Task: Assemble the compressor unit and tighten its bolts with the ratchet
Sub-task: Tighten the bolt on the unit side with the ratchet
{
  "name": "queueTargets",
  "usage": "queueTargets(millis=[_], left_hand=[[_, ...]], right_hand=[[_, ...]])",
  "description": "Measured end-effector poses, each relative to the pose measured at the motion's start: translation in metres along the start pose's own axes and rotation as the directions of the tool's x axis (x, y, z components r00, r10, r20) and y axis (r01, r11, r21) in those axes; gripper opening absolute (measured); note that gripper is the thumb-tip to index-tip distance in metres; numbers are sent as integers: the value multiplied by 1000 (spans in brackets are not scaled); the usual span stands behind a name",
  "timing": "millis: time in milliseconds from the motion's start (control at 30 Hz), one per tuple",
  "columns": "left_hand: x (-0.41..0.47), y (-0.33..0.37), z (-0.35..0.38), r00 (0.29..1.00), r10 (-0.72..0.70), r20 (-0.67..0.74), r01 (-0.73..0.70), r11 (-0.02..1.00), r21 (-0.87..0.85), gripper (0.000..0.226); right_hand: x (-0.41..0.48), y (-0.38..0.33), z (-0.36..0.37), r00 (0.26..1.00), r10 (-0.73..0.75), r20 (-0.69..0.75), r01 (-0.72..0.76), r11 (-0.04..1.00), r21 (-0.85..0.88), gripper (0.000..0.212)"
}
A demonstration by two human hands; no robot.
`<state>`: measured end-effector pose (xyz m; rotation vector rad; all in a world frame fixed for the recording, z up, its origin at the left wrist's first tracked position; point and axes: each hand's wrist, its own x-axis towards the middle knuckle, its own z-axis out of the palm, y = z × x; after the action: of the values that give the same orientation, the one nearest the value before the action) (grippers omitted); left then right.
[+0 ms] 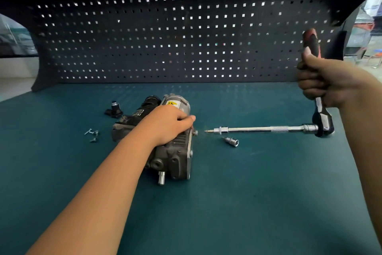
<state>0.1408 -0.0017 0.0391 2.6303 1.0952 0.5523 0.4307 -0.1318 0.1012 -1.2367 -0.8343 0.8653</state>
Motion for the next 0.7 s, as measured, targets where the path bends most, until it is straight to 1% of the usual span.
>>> queueTargets(millis=[67, 200, 400, 533, 700], left_hand=[[-4, -1, -3, 1000, -12, -10, 12, 1000, 3, 49], [-8, -9, -7, 999, -5, 35, 6, 1000, -25, 45], [-8, -17, -10, 998, 15, 69, -9, 997, -80, 39], [-10, -16, -10, 998, 27, 56, -21, 994, -107, 30], [-9, -16, -10, 998, 29, 51, -23, 994, -107, 32]], right_hand=[[-1, 1, 0, 1000, -6, 12, 6, 1000, 6, 36], [1, 5, 4, 1000, 1, 23, -2, 1000, 13, 36], [5, 13, 15, 997, 62, 51, -62, 998, 10, 36], [9, 17, 21, 995, 95, 42, -95, 995, 10, 39], [10, 19, 20, 992, 121, 28, -122, 992, 39, 40]])
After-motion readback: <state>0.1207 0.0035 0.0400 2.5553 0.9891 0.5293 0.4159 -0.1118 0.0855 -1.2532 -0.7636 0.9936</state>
